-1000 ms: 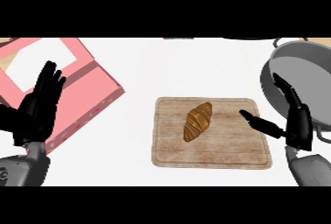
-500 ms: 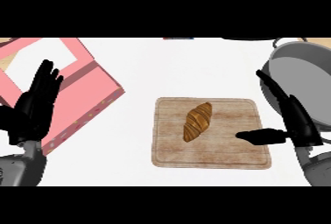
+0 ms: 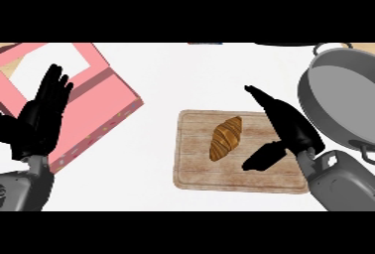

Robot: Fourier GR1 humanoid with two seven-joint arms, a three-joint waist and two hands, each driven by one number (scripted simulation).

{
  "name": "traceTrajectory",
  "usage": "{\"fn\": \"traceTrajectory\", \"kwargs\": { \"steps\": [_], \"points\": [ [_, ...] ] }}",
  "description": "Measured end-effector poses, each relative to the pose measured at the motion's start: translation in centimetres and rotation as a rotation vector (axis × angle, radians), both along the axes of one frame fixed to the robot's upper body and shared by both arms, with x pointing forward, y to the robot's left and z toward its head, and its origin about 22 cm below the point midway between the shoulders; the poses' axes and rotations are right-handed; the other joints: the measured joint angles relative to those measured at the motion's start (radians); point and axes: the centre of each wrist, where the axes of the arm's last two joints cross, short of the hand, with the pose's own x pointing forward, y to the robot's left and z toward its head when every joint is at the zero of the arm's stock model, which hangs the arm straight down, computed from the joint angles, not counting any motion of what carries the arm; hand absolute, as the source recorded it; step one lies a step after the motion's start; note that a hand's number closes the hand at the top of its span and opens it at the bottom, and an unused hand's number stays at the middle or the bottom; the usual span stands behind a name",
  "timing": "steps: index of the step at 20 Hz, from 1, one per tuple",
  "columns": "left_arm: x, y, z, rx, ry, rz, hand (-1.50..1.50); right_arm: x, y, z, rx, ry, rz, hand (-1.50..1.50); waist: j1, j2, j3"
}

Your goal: Pick the croissant from the cutting board and place it in the pot

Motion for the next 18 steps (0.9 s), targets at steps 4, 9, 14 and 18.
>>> {"fn": "traceTrajectory", "kwargs": {
  "steps": [4, 9, 14, 18],
  "points": [
    [-0.1, -0.3, -0.7, 0.000, 0.001, 0.002, 0.00, 0.7, 2.3, -0.3, -0.020, 0.060, 0.001, -1.50, -0.005, 0.000, 0.001],
    [-0.4, 0.0, 0.2, 0.000, -0.005, 0.009, 0.00, 1.2, 4.0, -0.5, -0.025, 0.094, -0.007, -1.50, -0.008, 0.000, 0.002],
    [-0.4, -0.2, -0.4, -0.005, 0.001, 0.005, 0.00, 1.4, 5.4, -2.5, -0.078, 0.137, -0.031, -1.50, -0.010, 0.000, 0.002],
    [-0.6, -0.2, 0.3, -0.001, 0.004, 0.003, 0.00, 1.6, 5.5, -3.5, -0.118, 0.153, -0.057, -1.50, -0.011, 0.000, 0.002]
  ]
}}
